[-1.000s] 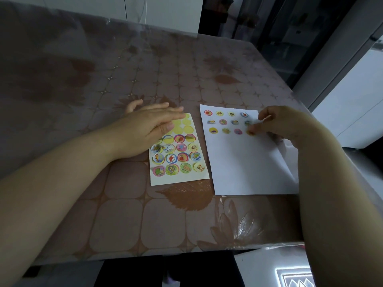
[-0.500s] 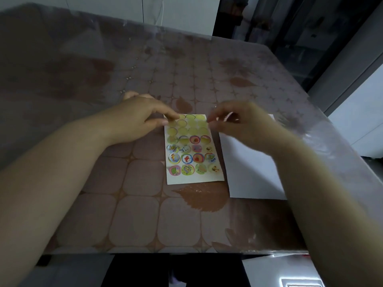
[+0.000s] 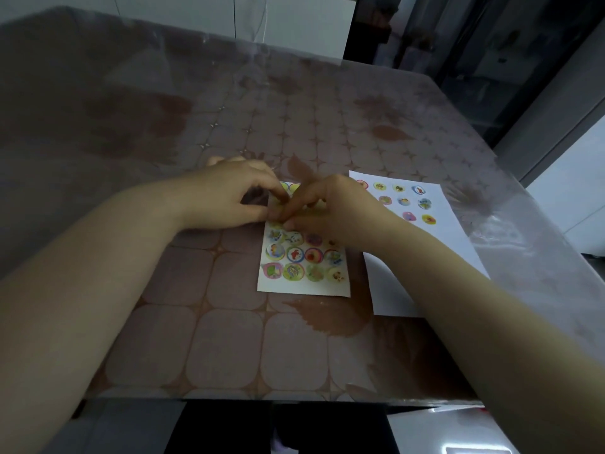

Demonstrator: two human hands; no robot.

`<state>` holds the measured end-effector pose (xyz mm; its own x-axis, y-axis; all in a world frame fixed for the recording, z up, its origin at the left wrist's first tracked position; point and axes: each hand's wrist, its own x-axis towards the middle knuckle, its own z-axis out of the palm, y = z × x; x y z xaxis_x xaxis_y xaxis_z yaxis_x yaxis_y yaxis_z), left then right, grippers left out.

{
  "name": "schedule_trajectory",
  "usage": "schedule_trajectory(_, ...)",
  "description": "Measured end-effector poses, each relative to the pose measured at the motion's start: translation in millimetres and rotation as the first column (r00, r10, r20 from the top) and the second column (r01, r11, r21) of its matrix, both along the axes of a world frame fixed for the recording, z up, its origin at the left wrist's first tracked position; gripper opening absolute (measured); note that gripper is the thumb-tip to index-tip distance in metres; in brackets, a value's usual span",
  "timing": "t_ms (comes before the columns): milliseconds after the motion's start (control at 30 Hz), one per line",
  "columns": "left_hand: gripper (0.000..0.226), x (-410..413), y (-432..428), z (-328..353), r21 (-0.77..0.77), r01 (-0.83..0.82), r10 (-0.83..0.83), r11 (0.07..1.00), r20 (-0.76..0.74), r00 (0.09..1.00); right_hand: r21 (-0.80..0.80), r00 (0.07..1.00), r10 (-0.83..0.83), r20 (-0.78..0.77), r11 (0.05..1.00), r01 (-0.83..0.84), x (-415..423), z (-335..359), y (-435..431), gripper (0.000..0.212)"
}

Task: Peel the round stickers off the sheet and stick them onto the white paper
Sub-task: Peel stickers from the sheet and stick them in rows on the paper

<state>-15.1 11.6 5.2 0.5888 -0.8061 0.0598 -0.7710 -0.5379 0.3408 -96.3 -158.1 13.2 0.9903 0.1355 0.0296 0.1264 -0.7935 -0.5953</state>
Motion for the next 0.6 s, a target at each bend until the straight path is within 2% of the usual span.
schedule_trajectory(167,0.044,2.6,6.4,2.6,0.080,0.032,-0.028,0.996,-0.053,0.998,-0.025,1.000,0.031,0.002,0.999,-0.031,-4.6,2.3,-0.7,0.014)
schedule_trajectory(300,0.061,5.4,9.3,1.0,0.071,0.067,-0.063,0.995,-0.051,0.997,-0.051,0.998,0.017,0.055,0.999,-0.015,-6.3,0.3,4.2,0.012)
schedule_trajectory(600,0.058,5.9,9.7,0.7,0.086,0.069,-0.065,0.994,-0.053,0.996,-0.045,0.995,0.012,0.102,0.999,-0.007,-6.0,-2.9,10.0,0.010)
